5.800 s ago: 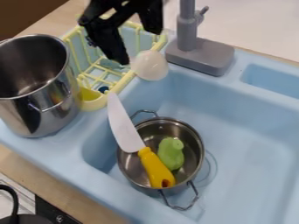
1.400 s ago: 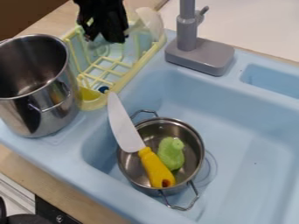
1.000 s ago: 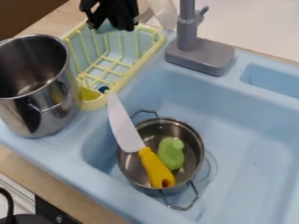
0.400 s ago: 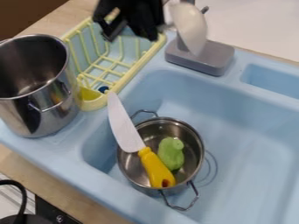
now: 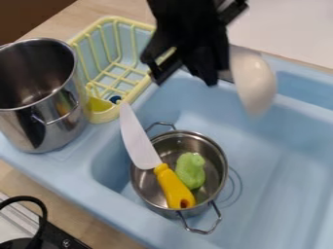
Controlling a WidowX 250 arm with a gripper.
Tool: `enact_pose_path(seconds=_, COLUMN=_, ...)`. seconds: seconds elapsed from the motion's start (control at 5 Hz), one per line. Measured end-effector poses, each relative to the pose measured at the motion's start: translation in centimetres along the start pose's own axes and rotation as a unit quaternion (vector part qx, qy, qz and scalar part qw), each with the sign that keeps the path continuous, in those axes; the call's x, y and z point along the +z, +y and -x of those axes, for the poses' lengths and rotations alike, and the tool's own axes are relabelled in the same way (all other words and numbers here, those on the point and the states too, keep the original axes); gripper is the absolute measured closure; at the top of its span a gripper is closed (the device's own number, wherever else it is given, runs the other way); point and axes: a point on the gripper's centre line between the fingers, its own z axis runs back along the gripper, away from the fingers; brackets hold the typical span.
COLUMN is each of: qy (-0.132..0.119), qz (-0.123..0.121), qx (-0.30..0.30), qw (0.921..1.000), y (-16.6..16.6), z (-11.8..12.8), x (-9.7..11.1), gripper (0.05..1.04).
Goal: Put a white spatula to the right side of the sink
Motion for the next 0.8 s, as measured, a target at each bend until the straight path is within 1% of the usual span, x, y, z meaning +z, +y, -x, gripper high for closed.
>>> enact_pose_path(seconds=0.2, qy=0.040, qz=-0.008, qx=-0.035, qw=0.9986, y=-0.7, z=2.4, x=-1.1, gripper=1.026)
enact_pose_path(seconds=0.4, qy=0.062, qz=-0.016, qx=-0.063, qw=0.9960, y=-1.7, z=3.5, x=-1.9, gripper=1.026)
enact_pose_path(seconds=0.6, qy=0.062, qz=-0.019, qx=-0.129, qw=0.9895, y=-2.3, z=4.8, x=-2.4, gripper=1.026)
enact_pose_path(seconds=0.8, qy=0.059, qz=-0.001, qx=-0.180, qw=0.9819, y=-3.3, z=5.7, x=-1.9, gripper=1.026)
